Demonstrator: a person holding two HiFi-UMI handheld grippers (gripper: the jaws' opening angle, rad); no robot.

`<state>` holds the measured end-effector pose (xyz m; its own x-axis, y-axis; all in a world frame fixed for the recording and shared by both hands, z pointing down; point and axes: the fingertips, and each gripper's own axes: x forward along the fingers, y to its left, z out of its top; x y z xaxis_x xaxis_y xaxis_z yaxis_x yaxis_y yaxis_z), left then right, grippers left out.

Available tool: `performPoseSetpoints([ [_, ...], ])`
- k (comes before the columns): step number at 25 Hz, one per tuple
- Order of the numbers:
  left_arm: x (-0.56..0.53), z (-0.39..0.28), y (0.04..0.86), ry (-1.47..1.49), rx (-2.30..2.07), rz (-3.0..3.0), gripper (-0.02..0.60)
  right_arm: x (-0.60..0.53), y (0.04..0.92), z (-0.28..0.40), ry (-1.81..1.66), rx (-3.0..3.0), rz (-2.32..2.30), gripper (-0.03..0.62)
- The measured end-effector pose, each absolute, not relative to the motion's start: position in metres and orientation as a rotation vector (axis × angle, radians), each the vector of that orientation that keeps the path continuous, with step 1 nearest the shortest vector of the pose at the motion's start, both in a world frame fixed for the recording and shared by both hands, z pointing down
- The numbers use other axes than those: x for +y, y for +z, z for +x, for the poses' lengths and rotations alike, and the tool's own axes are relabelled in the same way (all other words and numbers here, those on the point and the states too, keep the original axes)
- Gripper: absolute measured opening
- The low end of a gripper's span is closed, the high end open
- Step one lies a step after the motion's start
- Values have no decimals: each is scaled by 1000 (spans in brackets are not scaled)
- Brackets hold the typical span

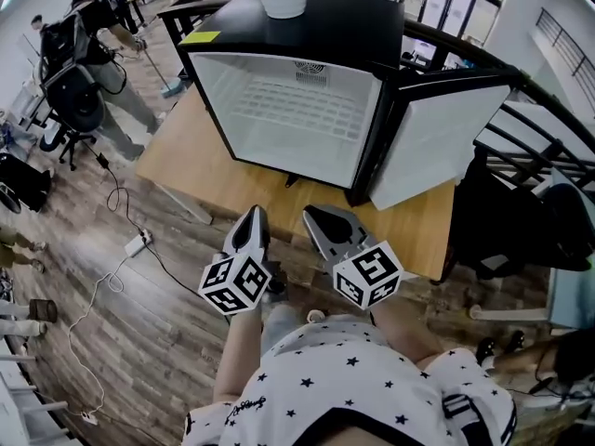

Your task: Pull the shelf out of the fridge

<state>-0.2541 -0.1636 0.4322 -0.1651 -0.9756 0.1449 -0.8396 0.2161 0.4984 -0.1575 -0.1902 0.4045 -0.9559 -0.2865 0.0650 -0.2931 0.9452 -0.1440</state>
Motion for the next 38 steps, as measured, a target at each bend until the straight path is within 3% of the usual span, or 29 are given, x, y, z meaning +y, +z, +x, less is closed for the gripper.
performPoseSetpoints([
  [20,-260,-278,448,-532,-1852,1721,8,-243,402,-158,207,-3023,665,23],
  [34,-336,-299,469,-769,-1563,1628,11,-278,405,-167,182,-2967,849,23],
  [38,-350,-295,472,-816,-1469,1634,54,-283,406,-164,183,-2949,903,23],
])
